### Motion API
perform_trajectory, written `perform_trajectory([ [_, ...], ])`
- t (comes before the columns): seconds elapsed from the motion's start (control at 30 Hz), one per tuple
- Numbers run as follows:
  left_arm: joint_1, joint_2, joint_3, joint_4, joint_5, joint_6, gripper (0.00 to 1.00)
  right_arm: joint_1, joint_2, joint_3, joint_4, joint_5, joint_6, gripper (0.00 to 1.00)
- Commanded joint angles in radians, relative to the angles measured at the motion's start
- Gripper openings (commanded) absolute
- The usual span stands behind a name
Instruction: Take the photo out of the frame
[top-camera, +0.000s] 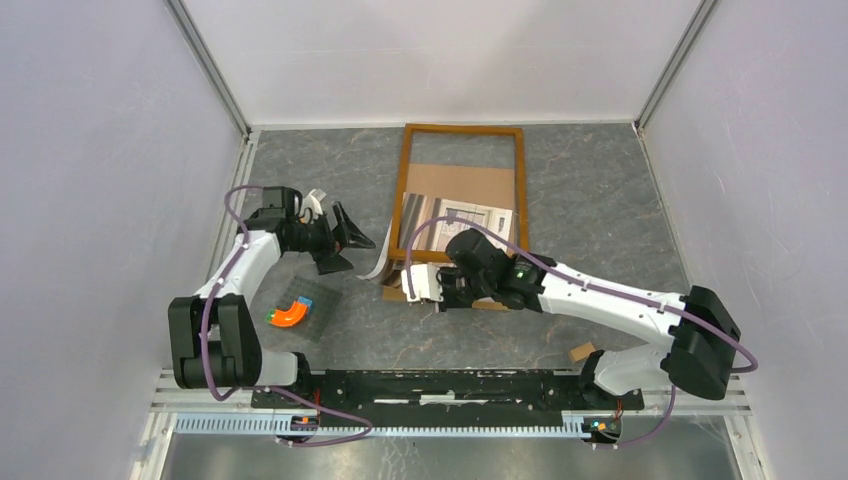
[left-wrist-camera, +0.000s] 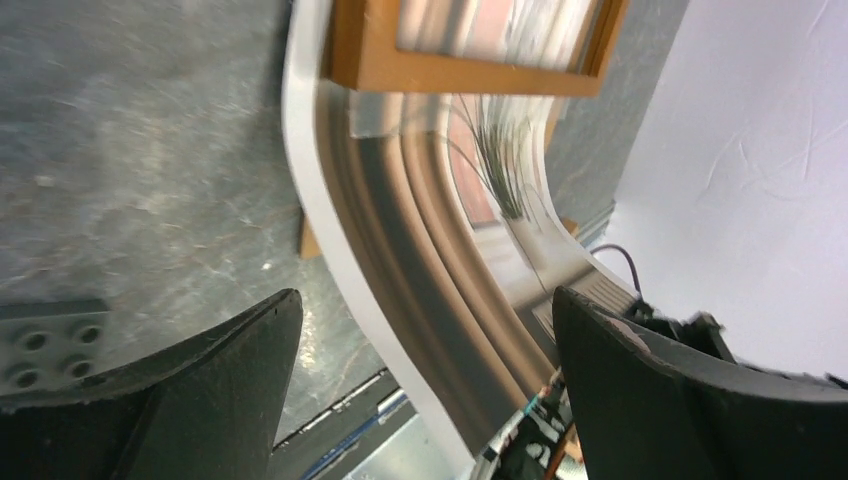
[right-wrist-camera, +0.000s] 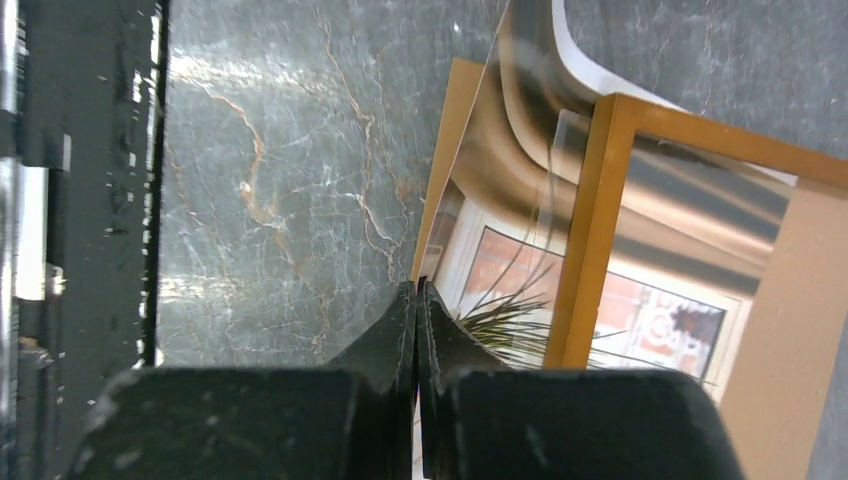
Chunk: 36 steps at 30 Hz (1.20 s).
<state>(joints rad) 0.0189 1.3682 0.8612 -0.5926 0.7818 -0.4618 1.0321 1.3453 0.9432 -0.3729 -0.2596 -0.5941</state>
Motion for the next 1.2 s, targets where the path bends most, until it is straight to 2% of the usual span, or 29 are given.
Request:
perform_trajectory([
  [0.0,0.062,-0.005,0.050,-0.029,-0.055,0.091,1.00,0.003,-0.036,0.155,-0.145,-0.086,0.021,0.00],
  [0.33,0.121,0.040,0.069,0.002,-0.083,0.081,1.00,0.003,-0.062,0.494,-0.372,-0.034,0.004,0.00],
  [0.57,0.121,0.084,0.106,0.033,-0.091,0.055,1.00,0.003,-0.096,0.669,-0.406,0.153,-0.033,0.00],
  [0.73,0.120,0.113,0.140,0.037,-0.099,0.037,1.00,0.003,-0.129,0.718,-0.297,0.362,-0.116,0.00],
  [0.87,0.121,0.117,0.150,0.046,-0.105,0.025,1.00,-0.012,-0.148,0.681,-0.145,0.496,-0.229,0.00],
  [1.0,0.121,0.109,0.147,0.058,-0.113,0.010,1.00,-0.144,-0.163,0.587,0.070,0.494,-0.348,0.00],
  [1.17,0.119,0.094,0.144,0.070,-0.120,0.000,1.00,-0.376,-0.066,0.577,0.291,0.387,-0.404,0.00],
])
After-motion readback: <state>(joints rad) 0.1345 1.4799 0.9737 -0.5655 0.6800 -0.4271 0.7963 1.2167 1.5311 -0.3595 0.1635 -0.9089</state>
